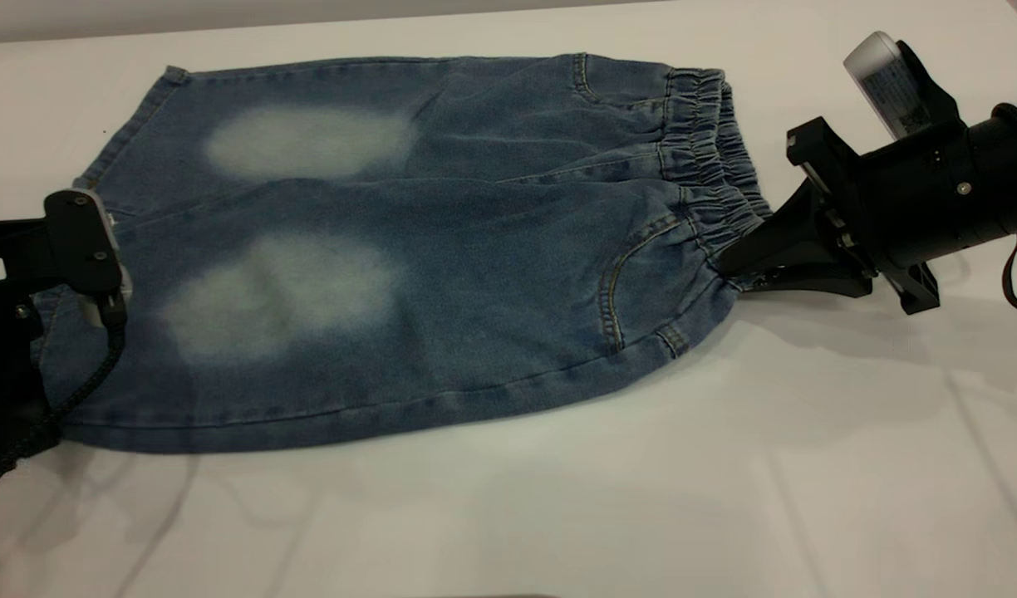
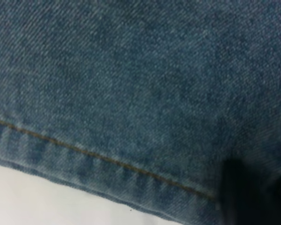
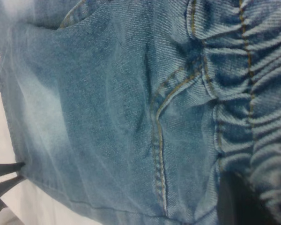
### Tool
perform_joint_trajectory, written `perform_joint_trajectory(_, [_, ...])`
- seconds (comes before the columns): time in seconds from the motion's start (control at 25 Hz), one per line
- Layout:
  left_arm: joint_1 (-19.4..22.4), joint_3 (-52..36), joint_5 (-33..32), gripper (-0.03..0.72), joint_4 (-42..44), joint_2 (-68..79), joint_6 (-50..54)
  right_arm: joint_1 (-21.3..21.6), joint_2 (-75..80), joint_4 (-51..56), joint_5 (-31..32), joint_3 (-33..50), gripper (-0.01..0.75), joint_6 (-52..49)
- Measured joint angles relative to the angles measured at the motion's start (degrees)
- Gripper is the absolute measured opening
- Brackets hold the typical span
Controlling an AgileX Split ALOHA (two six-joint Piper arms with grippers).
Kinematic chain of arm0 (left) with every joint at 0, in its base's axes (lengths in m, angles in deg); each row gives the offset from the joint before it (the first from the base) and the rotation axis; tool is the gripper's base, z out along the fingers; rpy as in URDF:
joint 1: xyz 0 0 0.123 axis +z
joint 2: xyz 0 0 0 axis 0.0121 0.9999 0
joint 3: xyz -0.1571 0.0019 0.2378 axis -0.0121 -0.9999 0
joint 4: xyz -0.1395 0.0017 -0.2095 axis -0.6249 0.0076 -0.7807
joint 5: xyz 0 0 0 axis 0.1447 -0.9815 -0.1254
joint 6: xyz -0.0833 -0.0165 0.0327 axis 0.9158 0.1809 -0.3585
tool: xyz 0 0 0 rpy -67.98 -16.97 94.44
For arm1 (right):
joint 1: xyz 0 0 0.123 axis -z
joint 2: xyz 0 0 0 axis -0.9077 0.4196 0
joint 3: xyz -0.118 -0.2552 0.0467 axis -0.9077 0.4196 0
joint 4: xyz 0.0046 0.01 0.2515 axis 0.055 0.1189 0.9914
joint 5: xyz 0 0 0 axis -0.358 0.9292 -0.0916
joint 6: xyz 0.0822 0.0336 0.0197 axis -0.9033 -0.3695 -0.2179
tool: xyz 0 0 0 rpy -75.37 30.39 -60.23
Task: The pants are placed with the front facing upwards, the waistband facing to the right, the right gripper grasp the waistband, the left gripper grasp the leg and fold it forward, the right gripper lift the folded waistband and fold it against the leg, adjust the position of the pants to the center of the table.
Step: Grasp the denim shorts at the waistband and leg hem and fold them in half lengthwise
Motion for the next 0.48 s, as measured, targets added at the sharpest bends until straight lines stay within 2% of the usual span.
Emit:
perform_joint_trajectory(0.04, [0.0, 0.0, 0.06, 0.048, 0.0, 0.0, 0.0, 0.0, 0.0, -0.07, 0.05, 0.0, 0.05, 0.0])
perform_joint_trajectory(0.12, [0.0, 0.02, 0.11, 0.024, -0.05, -0.15, 0.0, 0.07, 0.0, -0.53, 0.3, 0.0, 0.05, 0.0])
perform_joint_trajectory(0.24, [0.0, 0.02, 0.04, 0.022, -0.1, -1.73, 0.19, 1.38, -0.05, -2.55, 2.39, 0.0, 0.05, 0.0])
perform_joint_trajectory(0.48, [0.0, 0.02, -0.01, 0.022, -0.28, -10.9, 3.05, 7.46, -4.54, -8.5, 6.27, 0.48, 0.05, -4.48])
